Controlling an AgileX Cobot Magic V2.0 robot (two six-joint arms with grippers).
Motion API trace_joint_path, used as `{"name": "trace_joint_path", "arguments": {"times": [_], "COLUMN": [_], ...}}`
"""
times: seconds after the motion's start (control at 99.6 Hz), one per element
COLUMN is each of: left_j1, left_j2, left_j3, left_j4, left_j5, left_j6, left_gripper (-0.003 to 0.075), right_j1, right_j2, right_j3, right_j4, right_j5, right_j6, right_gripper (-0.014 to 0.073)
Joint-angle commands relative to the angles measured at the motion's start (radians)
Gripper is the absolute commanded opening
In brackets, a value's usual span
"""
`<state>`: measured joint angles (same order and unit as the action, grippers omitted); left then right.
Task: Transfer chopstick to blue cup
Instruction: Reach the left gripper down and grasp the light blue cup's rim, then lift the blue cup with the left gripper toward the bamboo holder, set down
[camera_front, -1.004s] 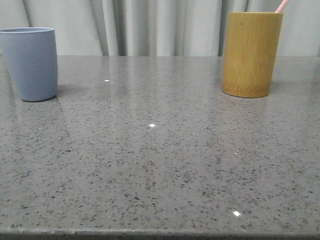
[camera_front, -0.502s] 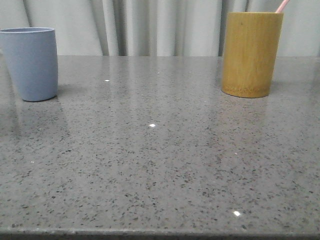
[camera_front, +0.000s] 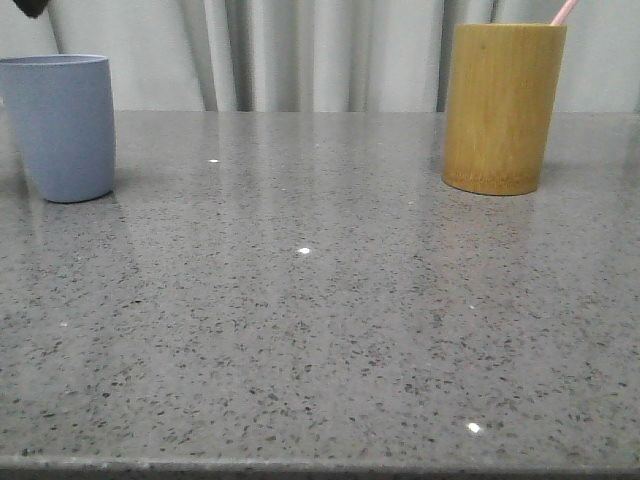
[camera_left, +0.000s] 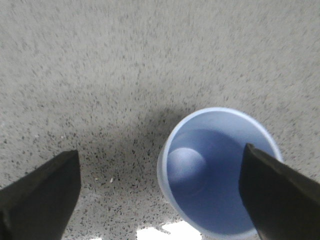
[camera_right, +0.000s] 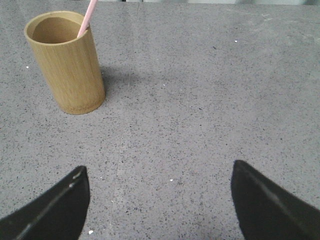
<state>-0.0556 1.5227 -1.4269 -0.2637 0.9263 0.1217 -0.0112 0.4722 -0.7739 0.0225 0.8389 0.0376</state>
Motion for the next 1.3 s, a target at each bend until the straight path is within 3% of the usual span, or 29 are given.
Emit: {"name": "trace_joint_path", "arguments": {"times": [0.0, 0.241, 0.341, 0.502, 0.673, 0.914, 1.285], "left_j1": [0.002, 0.002, 0.002, -0.003, -0.003, -0.033, -0.301], "left_j2": [-0.003, 0.042, 0.059, 0.087, 0.087, 0.087, 0.16], "left_j3": [-0.038, -0.038, -0.038, -0.038, -0.05, -0.159, -0.356], "left_j4": [-0.011, -0.011, -0.011, -0.011, -0.048, -0.088, -0.038], "left_j5": [-0.021, -0.016, -0.023, -0.019, -0.006, 0.075, 0.101], "left_j6": [-0.001, -0.001, -0.001, -0.001, 0.002, 0.026, 0.02], "left_gripper": [0.062, 0.0613, 0.0545, 0.0309, -0.0021, -0.0019, -0.0019], "right_j1": [-0.001, -0.001, -0.001, -0.001, -0.001, -0.001, -0.001], "right_j2": [0.014, 0.014, 0.014, 0.014, 0.014, 0.014, 0.014], "right_j3": [-0.032, -0.032, -0.032, -0.032, -0.032, -0.032, -0.032], "right_j4": [0.001, 0.001, 0.001, 0.001, 0.001, 0.001, 0.001], "right_j5": [-0.077, -0.077, -0.077, -0.078, -0.078, -0.078, -0.078], "right_j6": [-0.001, -0.001, -0.001, -0.001, -0.001, -0.001, -0.001], "right_gripper": [0.0582, 0.0582, 0.0582, 0.0582, 0.0582, 0.0582, 0.0582]}}
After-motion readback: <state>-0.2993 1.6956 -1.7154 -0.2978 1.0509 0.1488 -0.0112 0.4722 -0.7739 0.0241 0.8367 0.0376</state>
